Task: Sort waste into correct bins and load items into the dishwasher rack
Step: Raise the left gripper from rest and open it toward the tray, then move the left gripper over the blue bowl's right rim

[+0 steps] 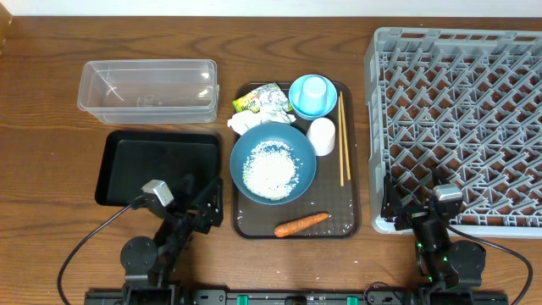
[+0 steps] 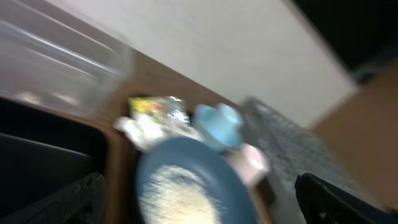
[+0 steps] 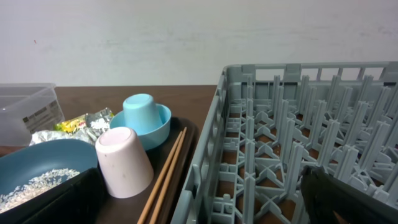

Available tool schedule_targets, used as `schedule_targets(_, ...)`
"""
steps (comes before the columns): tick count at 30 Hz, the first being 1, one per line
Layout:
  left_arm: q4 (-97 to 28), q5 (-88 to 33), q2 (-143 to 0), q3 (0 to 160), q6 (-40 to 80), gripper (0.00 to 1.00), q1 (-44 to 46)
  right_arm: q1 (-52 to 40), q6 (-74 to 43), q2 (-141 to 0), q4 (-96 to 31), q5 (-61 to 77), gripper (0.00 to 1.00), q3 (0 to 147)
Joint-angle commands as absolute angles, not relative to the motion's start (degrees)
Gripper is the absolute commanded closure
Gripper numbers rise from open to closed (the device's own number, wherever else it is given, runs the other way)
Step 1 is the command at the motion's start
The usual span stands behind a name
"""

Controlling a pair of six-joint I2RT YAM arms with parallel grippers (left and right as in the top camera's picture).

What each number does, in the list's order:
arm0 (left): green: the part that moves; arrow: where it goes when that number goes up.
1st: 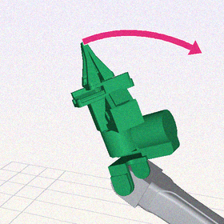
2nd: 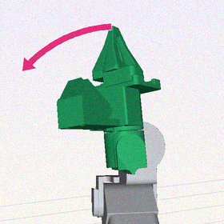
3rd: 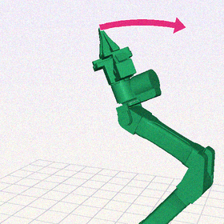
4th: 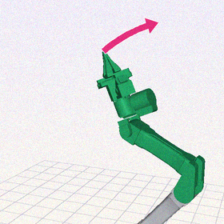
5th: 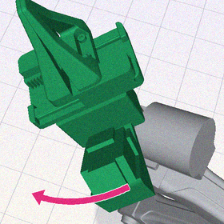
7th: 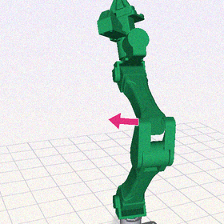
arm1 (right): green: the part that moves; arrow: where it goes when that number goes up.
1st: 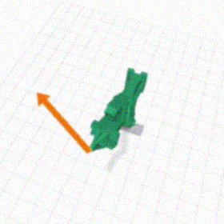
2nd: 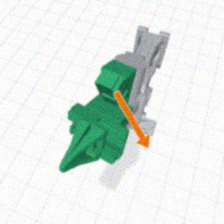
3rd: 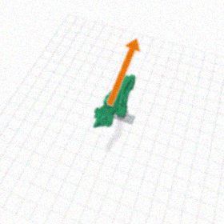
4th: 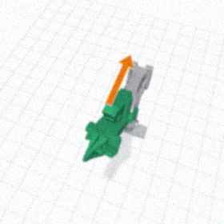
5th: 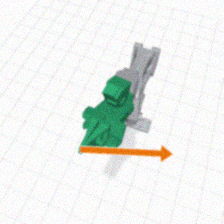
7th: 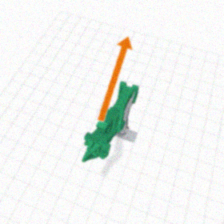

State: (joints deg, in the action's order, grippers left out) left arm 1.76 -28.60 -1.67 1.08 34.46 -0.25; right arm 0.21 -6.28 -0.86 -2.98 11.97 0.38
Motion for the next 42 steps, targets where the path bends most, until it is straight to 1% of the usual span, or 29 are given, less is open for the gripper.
schedule_targets(1,6.6,-41.8,-1.8,0.6,40.7,0.01,0.0,0.6,-5.9,-1.0,-3.2,11.9,0.01,0.3)
schedule_targets(5,7.7,-43.5,-2.0,4.3,37.5,0.01,0.0,0.6,-5.9,-1.0,-3.2,11.8,0.01,0.3)
schedule_targets(7,5.8,-43.5,-2.9,7.5,34.3,0.01,0.0,0.6,-5.9,-1.0,-3.2,11.8,0.01,0.3)
schedule_targets(9,1.0,-43.2,-5.1,12.3,30.6,0.01,0.0,0.6,-5.9,-1.0,-3.2,11.8,0.01,0.3)
schedule_targets(14,-18.5,-42.8,-18.0,29.0,20.0,0.01,0.0,0.6,-5.9,-1.0,-3.2,11.9,0.01,0.3)
schedule_targets(16,-30.1,-41.0,-27.0,38.9,17.5,0.01,0.0,0.6,-5.9,-1.0,-3.2,11.8,0.01,0.3)
schedule_targets(17,-33.1,-40.5,-29.3,41.5,16.9,0.01,0.0,0.6,-5.9,-1.0,-3.2,11.8,0.01,0.3)
schedule_targets(22,-56.5,-34.9,-45.8,61.1,12.6,0.01,0.1,0.6,-5.9,-1.0,-3.2,11.9,0.01,0.3)
schedule_targets(25,-64.5,-29.1,-51.5,69.3,12.7,0.01,1.4,0.6,-5.9,-1.0,-3.2,11.8,0.01,0.3)
schedule_targets(28,-66.2,-23.5,-53.3,73.1,12.7,0.01,5.1,0.6,-5.9,-1.0,-3.2,11.8,0.01,0.3)
schedule_targets(32,-65.3,-18.0,-53.5,73.4,12.7,0.01,11.3,0.6,-5.9,-1.0,-3.2,11.8,0.01,0.3)
schedule_targets(35,-63.4,-18.1,-53.7,73.4,13.1,0.01,13.8,0.6,-5.9,-1.0,-3.2,11.8,0.01,0.3)
schedule_targets(38,-61.5,-20.9,-53.9,73.4,16.8,0.01,14.3,0.6,-5.9,-1.0,-3.2,11.8,0.01,0.3)
schedule_targets(40,-58.9,-24.5,-54.2,73.4,16.1,0.01,14.5,0.6,-5.9,-1.0,-3.2,11.8,0.01,0.3)
schedule_targets(42,-57.9,-24.5,-54.9,73.4,16.2,0.01,15.6,0.6,-5.9,-1.0,-3.2,11.8,0.01,0.3)
